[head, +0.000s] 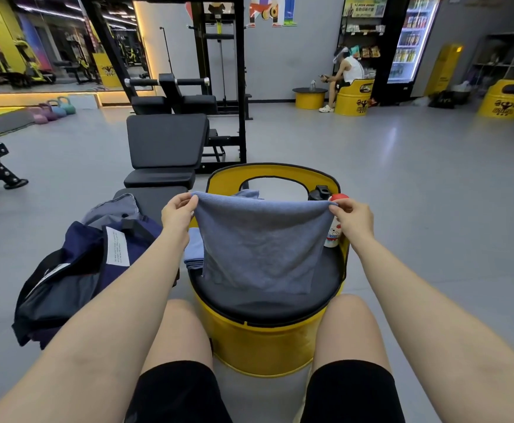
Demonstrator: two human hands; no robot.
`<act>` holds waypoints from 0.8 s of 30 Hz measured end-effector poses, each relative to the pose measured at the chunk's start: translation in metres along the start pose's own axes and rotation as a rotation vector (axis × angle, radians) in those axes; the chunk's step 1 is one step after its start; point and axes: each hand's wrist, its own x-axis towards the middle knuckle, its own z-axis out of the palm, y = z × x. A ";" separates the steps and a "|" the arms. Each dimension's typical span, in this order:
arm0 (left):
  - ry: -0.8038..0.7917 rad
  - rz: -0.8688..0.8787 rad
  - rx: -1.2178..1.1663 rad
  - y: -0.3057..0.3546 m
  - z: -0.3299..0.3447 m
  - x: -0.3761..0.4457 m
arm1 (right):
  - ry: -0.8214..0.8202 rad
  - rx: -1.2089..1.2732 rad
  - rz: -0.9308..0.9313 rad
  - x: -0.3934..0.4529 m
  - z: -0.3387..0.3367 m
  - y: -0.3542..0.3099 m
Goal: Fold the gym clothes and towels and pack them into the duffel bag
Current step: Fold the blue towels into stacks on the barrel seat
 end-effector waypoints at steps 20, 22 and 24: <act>-0.364 -0.124 0.209 -0.054 -0.005 -0.049 | -0.053 0.113 0.148 -0.004 0.010 0.044; -0.392 -0.154 0.289 -0.069 -0.005 -0.041 | -0.058 0.071 0.172 0.001 0.020 0.055; -0.365 -0.166 0.363 -0.084 -0.005 -0.032 | -0.061 0.039 0.190 0.008 0.032 0.069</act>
